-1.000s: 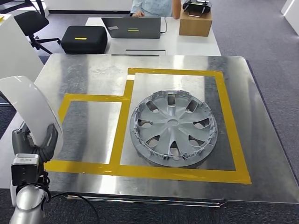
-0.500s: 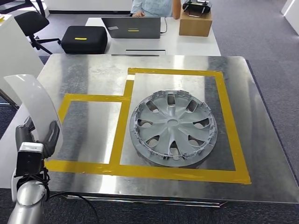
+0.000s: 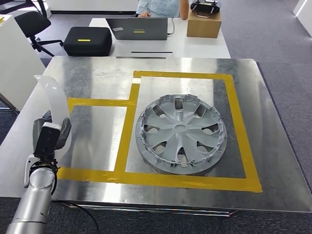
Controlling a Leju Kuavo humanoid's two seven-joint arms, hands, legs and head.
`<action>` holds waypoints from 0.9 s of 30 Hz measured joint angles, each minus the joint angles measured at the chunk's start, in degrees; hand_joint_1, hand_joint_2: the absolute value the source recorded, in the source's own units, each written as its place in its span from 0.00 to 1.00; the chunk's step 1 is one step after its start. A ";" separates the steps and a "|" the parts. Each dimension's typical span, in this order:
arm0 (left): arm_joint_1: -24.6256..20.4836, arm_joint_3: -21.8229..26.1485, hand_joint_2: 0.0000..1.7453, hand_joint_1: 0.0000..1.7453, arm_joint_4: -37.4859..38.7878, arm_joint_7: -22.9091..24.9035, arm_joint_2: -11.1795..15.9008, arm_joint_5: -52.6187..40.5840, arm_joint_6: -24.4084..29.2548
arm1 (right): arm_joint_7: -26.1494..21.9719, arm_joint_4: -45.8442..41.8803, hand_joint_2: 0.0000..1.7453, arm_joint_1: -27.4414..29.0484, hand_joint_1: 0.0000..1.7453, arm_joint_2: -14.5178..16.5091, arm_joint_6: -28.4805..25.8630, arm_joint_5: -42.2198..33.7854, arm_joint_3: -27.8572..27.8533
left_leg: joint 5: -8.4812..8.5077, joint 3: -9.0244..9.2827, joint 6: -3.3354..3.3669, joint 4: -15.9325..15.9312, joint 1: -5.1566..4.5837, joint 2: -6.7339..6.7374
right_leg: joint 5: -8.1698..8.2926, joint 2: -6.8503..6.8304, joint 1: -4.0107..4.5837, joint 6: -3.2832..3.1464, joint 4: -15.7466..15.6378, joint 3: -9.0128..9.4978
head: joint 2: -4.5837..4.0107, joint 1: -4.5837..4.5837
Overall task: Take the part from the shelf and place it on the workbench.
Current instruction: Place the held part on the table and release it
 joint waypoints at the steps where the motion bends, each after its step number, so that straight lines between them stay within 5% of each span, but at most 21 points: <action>1: -0.42 0.02 1.00 1.00 0.68 0.19 0.00 -0.69 0.53 | -0.07 0.25 1.00 -0.08 0.00 -0.08 -0.14 0.22 0.00 | 0.00 -0.01 0.00 0.00 0.00 0.00 | 0.00 0.00 0.00 0.00 0.00 -0.01 | 0.00 0.00; 5: -3.68 0.02 1.00 1.00 4.89 2.18 0.18 -5.82 3.37 | -0.23 1.48 1.00 -0.55 0.00 -0.45 -0.67 1.55 0.02 | 0.00 -0.02 0.00 0.01 0.00 -0.01 | 0.01 -0.02 0.00 0.00 0.00 -0.03 | 0.00 0.01; 11: -9.48 -0.57 1.00 1.00 13.08 8.00 0.69 -11.63 -0.33 | -0.04 2.76 1.00 -1.00 0.00 -0.89 -1.16 2.39 0.14 | 0.07 -0.02 -0.01 0.01 0.00 0.00 | 0.09 0.02 0.00 0.01 0.00 -0.04 | 0.00 -0.01; 21: -12.65 -1.31 1.00 1.00 18.41 9.06 0.92 -12.68 -1.08 | 0.03 3.51 1.00 -1.25 0.00 -1.32 -1.17 2.59 0.22 | 0.08 -0.05 0.00 0.01 0.00 0.04 | 0.09 0.06 0.00 0.01 0.01 -0.07 | 0.00 -0.01; 25: -12.97 -1.41 1.00 0.00 19.11 9.14 0.93 -12.93 -1.64 | 0.07 3.66 1.00 -1.26 0.00 -1.38 -1.17 2.63 0.22 | 0.08 -0.05 0.00 0.01 0.00 0.04 | 0.09 0.06 0.00 0.01 0.00 -0.08 | 0.00 -0.01; 27: -13.32 -1.79 1.00 0.00 19.56 9.52 0.94 -13.77 -2.84 | 0.14 3.74 1.00 -1.27 0.00 -1.45 -1.17 2.73 0.22 | 0.08 -0.05 0.00 0.01 -0.01 0.03 | 0.09 0.05 0.00 0.01 0.00 -0.08 | 0.00 -0.01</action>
